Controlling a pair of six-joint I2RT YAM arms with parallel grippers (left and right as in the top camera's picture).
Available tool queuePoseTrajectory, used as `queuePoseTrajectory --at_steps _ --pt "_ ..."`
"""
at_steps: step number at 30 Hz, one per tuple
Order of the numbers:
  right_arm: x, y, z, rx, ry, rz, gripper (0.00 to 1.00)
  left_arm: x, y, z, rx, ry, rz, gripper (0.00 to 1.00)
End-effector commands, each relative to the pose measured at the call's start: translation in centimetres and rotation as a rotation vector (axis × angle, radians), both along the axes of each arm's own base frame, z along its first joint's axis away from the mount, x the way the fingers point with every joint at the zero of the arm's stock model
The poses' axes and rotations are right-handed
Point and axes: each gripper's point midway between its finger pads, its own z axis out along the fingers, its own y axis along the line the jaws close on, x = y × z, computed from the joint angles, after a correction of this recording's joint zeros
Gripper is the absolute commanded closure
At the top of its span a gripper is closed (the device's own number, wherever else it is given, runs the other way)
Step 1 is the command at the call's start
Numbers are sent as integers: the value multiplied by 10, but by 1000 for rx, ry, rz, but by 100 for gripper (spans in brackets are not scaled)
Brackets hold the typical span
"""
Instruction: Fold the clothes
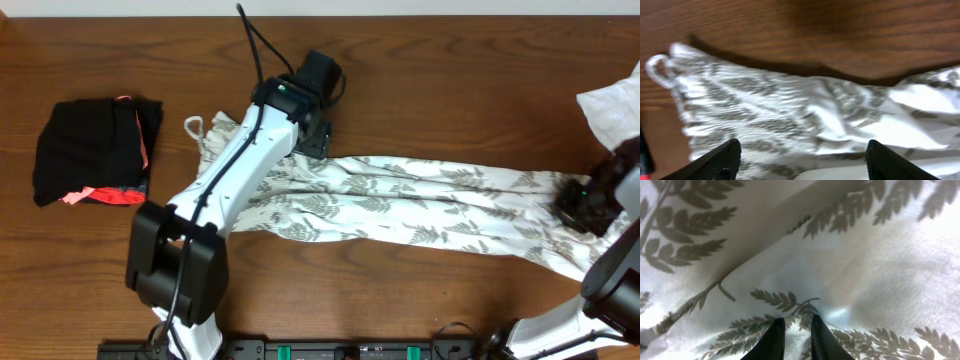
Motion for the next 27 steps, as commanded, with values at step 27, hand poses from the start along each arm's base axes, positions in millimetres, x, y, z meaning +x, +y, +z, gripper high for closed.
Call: queuePoseTrajectory --at_steps 27 --pt "-19 -10 -8 54 2 -119 82 41 -9 -61 -88 -34 262 18"
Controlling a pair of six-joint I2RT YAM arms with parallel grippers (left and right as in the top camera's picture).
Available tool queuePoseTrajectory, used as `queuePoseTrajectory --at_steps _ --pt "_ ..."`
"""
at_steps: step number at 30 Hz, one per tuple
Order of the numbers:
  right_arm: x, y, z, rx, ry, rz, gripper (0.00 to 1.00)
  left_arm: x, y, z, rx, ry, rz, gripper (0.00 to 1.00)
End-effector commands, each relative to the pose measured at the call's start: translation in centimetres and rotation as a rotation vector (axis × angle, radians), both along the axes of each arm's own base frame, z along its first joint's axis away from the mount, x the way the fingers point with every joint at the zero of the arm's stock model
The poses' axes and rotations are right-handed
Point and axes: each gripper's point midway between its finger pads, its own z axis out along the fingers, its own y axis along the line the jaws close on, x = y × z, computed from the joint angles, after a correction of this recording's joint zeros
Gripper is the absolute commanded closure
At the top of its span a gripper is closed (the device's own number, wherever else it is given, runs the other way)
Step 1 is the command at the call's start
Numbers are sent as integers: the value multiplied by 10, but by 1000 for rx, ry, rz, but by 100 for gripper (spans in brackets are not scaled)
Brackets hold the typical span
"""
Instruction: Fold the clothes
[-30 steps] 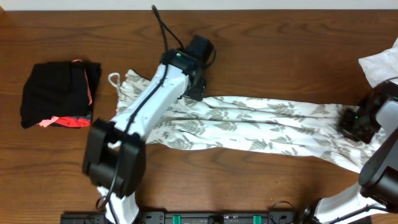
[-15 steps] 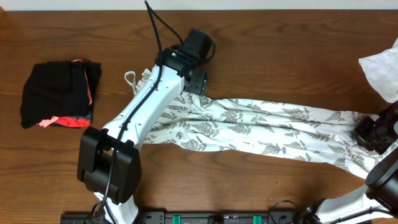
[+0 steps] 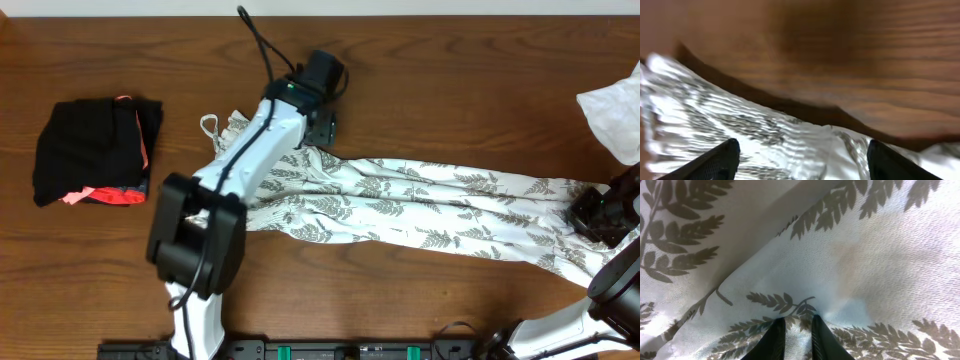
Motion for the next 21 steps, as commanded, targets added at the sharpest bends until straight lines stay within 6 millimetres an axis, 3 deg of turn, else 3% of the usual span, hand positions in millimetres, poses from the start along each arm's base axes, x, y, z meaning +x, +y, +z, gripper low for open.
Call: queuePoseTrajectory --at_steps 1,7,10,14,17,21 --pt "-7 7 -9 33 25 -16 82 0 4 -10 -30 12 139 18" --pt "-7 7 -9 33 25 -16 83 -4 10 -26 -40 38 262 20" --pt "-7 8 -9 34 24 -16 83 -8 15 -29 -43 51 314 32" --pt "-7 8 -9 34 24 -16 82 -17 24 -31 -36 84 392 57" --pt "-7 8 -9 34 25 -16 83 -21 27 -32 -28 99 407 63" --pt "-8 8 -9 37 28 -16 82 -26 29 -37 -19 112 408 63"
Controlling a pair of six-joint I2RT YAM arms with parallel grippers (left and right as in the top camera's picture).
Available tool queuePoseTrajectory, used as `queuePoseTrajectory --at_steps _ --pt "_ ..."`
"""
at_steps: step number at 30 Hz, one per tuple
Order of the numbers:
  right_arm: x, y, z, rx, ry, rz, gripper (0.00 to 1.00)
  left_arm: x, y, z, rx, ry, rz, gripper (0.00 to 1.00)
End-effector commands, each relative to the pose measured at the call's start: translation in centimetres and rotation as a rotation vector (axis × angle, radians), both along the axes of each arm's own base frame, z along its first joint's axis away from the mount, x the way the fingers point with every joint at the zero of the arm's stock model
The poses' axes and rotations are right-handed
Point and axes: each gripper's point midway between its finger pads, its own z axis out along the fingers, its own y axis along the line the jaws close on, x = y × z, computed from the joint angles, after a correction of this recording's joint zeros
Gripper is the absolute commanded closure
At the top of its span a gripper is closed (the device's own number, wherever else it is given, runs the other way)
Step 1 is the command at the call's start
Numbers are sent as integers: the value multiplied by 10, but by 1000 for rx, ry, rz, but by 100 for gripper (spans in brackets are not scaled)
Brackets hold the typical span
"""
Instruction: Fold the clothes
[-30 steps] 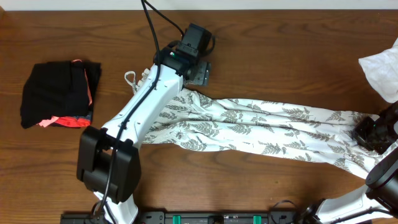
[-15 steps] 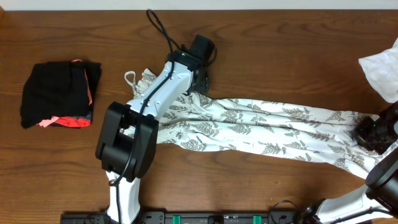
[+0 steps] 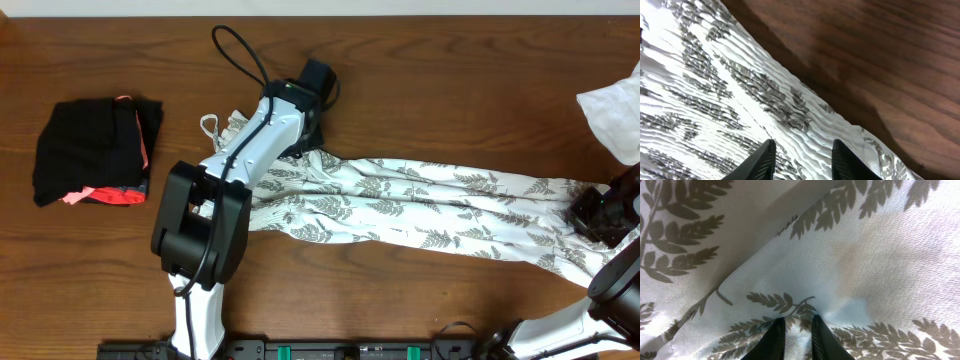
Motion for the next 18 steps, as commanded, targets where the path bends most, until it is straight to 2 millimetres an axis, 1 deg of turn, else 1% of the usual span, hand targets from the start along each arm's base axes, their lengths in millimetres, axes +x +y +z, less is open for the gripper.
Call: queuePoseTrajectory --at_steps 1,5,6,9,14,16,18 --pt "-8 8 -9 36 28 -14 82 -8 8 -16 26 38 35 63" --pt "-7 9 -9 41 24 -12 83 -4 10 -14 28 31 12 61" --pt "-7 9 -9 41 23 -13 83 -3 12 -12 31 29 -11 56" --pt "-7 9 -8 40 22 -13 82 2 14 -3 35 11 -71 52" --pt "-7 9 -8 39 21 -13 83 8 14 29 38 -50 -178 49" --pt "-7 9 -8 39 21 -13 83 3 15 44 32 -64 -180 49" --pt "-7 9 -8 40 21 -13 83 -10 17 61 38 -52 -195 50"
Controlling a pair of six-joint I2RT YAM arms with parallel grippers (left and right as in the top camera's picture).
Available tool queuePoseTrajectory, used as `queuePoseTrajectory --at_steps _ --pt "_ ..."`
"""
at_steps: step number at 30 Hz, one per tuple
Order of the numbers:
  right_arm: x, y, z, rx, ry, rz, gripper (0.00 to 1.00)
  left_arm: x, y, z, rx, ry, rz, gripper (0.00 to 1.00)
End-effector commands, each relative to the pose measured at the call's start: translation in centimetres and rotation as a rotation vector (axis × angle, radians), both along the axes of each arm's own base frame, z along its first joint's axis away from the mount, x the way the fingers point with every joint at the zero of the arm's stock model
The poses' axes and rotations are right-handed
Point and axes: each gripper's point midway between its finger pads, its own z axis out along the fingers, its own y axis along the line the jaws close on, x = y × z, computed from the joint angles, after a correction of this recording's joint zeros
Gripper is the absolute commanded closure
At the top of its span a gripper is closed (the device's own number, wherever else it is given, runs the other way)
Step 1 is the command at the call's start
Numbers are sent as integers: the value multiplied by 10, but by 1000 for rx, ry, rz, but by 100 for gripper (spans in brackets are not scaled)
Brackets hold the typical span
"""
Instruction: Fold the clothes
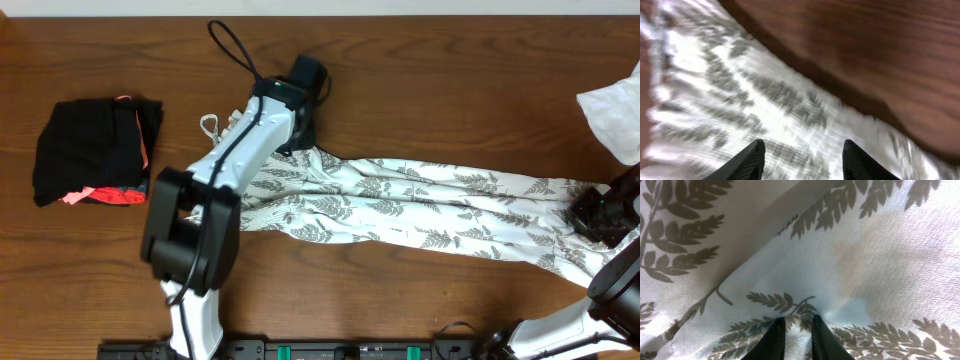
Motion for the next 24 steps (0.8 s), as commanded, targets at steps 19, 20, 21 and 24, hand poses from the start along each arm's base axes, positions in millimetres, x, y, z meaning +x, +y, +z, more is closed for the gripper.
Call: queuePoseTrajectory --at_steps 19,20,21,24 --pt "-6 8 -8 38 16 -13 82 -132 -4 -9 30 345 -88 73" --pt "-5 9 -8 40 13 -12 83 -132 -6 -14 28 339 -94 73" --pt "-5 9 -8 43 11 -12 83 -131 -9 -21 20 321 -101 73" --pt "-5 9 -8 45 14 -12 83 -128 -12 -39 2 285 -110 73"
